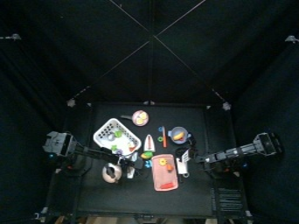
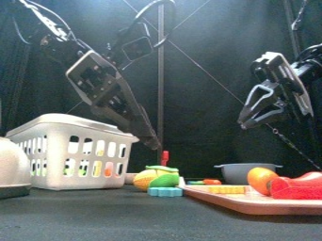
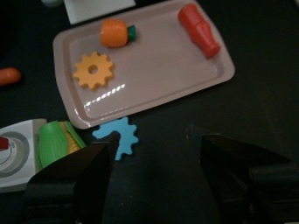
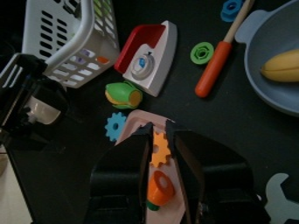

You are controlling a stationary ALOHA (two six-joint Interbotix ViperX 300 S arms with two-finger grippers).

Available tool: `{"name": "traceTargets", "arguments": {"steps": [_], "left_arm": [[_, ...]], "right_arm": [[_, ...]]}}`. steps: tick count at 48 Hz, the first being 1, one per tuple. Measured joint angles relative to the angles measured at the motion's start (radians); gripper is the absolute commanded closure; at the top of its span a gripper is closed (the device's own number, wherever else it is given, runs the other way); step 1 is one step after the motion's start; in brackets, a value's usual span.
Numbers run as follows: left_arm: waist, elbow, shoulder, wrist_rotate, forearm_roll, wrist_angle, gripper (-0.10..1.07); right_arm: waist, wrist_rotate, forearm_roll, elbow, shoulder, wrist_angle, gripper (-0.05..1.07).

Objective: Grab blue gear

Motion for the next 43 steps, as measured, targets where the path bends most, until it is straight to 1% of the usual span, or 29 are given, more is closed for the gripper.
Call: {"name": "traceTargets", "arguments": {"steps": [6, 11, 27, 43], "left_arm": [[0.0, -0.055, 0.04, 0.0, 0.009, 0.103, 0.02], [-0.002, -0.083, 0.061, -0.002, 0.028, 0.149, 0.02], [0.011, -0.129, 0.118, -0.002, 0.041, 0.16, 0.01], [0.048, -0.137, 0.15, -0.002, 0.044, 0.16, 0.01]], "right_arm": [[0.006, -0.002, 0.005, -0.003, 0.034, 0.002, 0.41], [0.008, -0.002, 0.006, -0.011, 0.058, 0.002, 0.41], [0.005, -0.002, 0.005, -0.021, 0.071, 0.002, 0.41], [0.003, -0.003, 0.005, -0.021, 0.089, 0.002, 0.41]]}}
